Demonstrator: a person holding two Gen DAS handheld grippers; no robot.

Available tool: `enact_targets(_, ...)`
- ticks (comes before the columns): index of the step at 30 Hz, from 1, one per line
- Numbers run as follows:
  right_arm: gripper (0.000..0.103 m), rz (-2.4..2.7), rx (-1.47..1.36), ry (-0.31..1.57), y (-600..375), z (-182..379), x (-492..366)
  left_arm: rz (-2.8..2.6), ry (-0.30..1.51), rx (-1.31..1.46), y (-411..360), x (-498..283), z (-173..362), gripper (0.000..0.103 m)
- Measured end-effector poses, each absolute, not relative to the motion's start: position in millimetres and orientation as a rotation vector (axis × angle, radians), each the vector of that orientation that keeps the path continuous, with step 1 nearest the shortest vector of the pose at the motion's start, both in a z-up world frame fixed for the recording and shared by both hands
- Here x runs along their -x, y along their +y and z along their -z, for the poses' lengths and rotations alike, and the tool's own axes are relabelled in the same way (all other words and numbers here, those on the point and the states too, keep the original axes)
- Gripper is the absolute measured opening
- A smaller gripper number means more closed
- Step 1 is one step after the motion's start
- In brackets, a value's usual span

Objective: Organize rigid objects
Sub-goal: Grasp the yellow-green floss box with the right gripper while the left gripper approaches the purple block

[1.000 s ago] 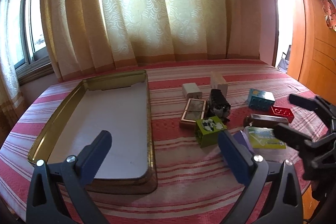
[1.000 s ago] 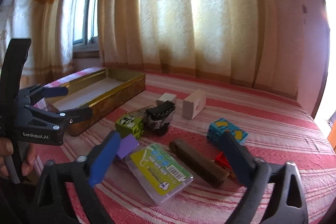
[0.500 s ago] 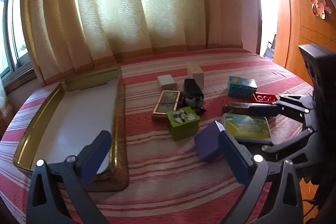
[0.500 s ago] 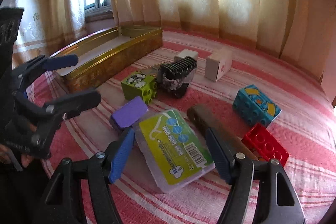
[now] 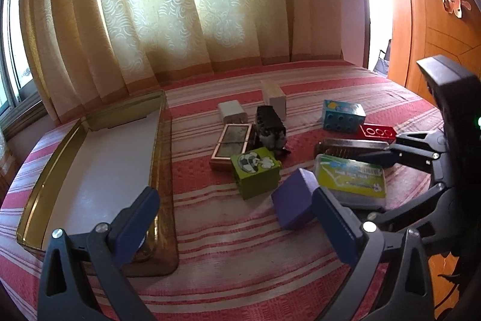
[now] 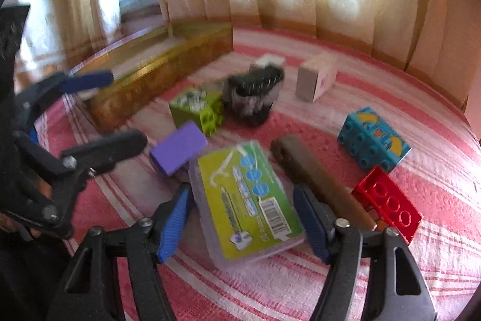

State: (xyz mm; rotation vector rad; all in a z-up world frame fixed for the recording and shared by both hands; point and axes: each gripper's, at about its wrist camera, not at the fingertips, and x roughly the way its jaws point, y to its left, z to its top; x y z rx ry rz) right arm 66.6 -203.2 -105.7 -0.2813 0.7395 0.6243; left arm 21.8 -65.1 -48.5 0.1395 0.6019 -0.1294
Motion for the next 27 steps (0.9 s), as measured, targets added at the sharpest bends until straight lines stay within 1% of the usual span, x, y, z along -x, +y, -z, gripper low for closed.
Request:
enact_targets(1,0.064,-0.628,0.294,0.737,-201.1,106.7,-65.7,0.132,0.602,-0.147,-66.6,-21.9,48.7,0.103)
enact_targets(2,0.055,-0.63,0.305,0.724,-199.6,106.0,-64.3,0.135,0.603,-0.158,-68.9,-21.8,49.0,0.103)
enact_targets(11,0.056,-0.553,0.218,0.641,-217.0,95.8,-60.3,0.161,0.62,-0.209,-83.8,-25.0,50.9,0.103)
enact_targets(16,0.056,-0.487,0.105,0.571,-236.0,88.3,-57.8,0.18,0.649,-0.219,-91.4,-31.3,52.6,0.103)
enact_targets(22,0.056,-0.45,0.067,0.536,-242.7,86.8,-54.8,0.245,0.722,-0.234,-107.7,-45.9,58.8,0.102)
enact_targets(24,0.056,-0.444,0.062,0.531,-243.1,86.8,-54.3,0.258,0.755,-0.211,-107.8,-53.6,60.9,0.097)
enact_targets(25,0.056,-0.443,0.059,0.53,-242.4,87.2,-55.1,0.268,0.771,-0.198,-107.5,-57.8,62.1,0.096)
enact_targets(26,0.056,-0.442,0.055,0.529,-242.5,87.2,-55.3,0.271,0.78,-0.194,-107.7,-59.9,63.2,0.093)
enact_targets(27,0.056,-0.441,0.052,0.527,-242.8,87.6,-55.7,0.271,0.788,-0.192,-108.0,-61.2,64.2,0.086)
